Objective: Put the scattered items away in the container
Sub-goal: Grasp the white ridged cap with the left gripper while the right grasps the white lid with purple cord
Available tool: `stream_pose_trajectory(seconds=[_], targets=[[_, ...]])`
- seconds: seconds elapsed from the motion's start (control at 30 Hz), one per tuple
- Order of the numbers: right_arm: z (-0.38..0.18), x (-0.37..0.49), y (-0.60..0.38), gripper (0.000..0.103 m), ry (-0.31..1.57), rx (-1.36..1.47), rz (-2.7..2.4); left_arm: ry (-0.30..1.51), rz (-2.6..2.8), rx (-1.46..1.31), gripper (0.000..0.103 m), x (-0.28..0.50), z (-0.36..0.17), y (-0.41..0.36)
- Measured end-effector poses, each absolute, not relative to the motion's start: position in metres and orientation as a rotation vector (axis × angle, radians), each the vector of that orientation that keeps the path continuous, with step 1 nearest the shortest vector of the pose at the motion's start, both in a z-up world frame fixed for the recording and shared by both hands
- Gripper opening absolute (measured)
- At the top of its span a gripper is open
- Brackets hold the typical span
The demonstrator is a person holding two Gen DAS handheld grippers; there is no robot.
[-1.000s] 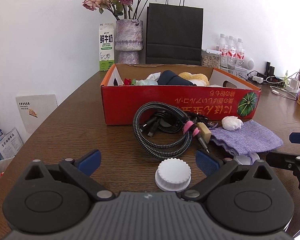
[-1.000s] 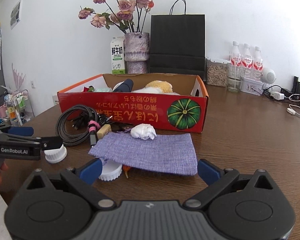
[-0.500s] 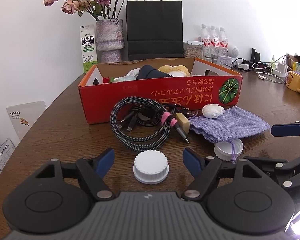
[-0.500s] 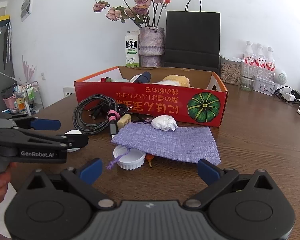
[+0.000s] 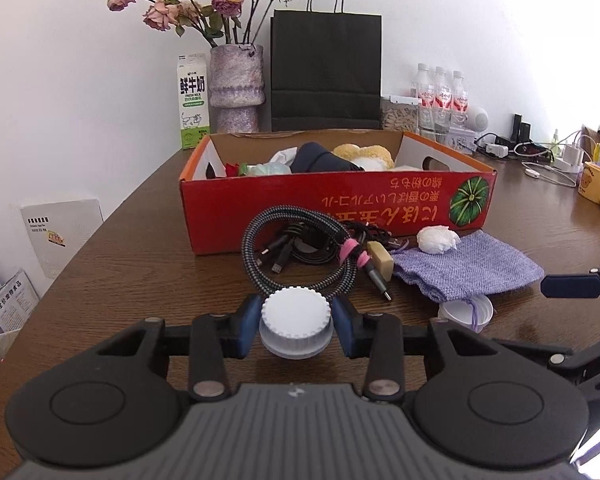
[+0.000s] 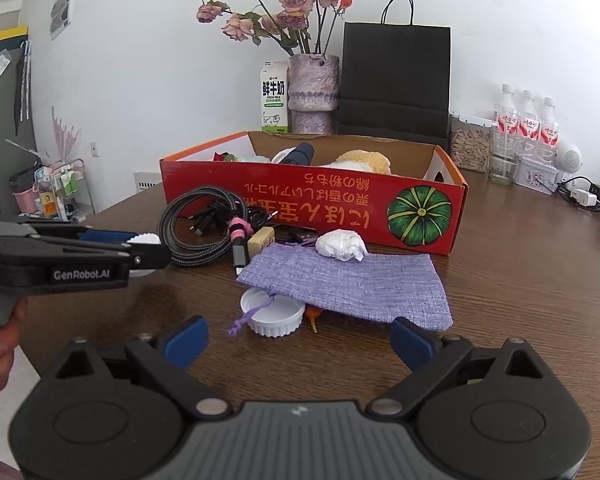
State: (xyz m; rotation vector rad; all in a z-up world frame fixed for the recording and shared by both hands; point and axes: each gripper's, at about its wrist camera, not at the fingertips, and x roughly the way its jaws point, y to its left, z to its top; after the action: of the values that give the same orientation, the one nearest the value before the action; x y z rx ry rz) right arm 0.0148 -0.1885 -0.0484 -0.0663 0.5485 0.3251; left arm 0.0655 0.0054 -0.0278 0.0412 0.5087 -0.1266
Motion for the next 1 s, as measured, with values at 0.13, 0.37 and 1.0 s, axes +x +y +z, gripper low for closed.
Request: stream_pose_trajectory(seconds=[0.13, 0.37, 1.0], targets=[[-0.049, 0.014, -0.185, 0.089, 0.553, -0.069, 0.35, 0.491, -0.1, 0.026, 0.04, 0.063, -0.021, 0.015], [-0.051, 0.015, -0.176, 0.072, 0.569, -0.084, 0.392, 0.5, -0.085, 0.01, 0.04, 0.061, -0.023, 0.022], [-0.053, 0.037, -0.153, 0.045, 0.591, -0.149, 0.335, 0.523, -0.101, -0.007, 0.041, 0.055, -0.031, 0.023]])
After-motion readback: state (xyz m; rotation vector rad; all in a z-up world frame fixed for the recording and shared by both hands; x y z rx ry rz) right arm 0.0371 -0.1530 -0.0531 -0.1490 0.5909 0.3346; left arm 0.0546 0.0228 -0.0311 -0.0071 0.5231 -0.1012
